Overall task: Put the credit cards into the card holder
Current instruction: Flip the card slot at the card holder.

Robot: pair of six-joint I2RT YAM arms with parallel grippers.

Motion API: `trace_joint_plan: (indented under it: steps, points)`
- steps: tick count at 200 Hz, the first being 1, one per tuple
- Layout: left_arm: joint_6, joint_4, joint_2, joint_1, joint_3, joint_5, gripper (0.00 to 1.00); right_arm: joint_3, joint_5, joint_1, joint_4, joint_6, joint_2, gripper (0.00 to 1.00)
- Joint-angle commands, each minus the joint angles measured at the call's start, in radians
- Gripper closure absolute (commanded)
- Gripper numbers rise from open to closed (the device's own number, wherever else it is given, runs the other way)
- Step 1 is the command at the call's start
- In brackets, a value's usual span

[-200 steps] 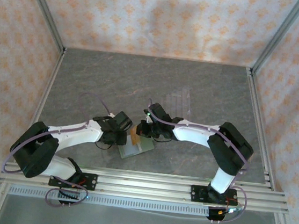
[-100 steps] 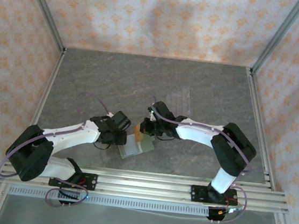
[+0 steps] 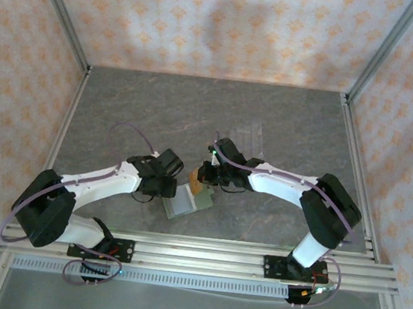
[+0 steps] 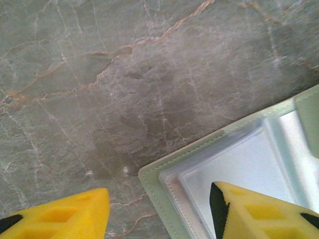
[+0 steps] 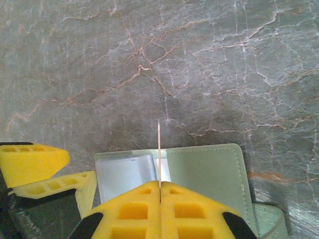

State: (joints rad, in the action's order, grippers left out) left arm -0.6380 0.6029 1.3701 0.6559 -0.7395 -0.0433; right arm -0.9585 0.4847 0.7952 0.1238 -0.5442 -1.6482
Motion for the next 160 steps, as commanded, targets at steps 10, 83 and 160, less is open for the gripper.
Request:
trace_joint_plan:
  steps: [10, 83, 160]
  points:
    - [0.031, 0.006, 0.051, -0.006, -0.008, 0.015, 0.44, -0.001, -0.041, -0.005, 0.057, 0.025, 0.02, 1.0]
    - [0.038, -0.012, 0.11, 0.023, -0.043, 0.028, 0.44, 0.013, -0.166, -0.011, 0.195, 0.047, 0.026, 1.0]
    - [0.031, -0.01, 0.202, 0.073, -0.141, 0.036, 0.43, 0.038, -0.153, -0.012, 0.167, 0.038, 0.001, 1.0]
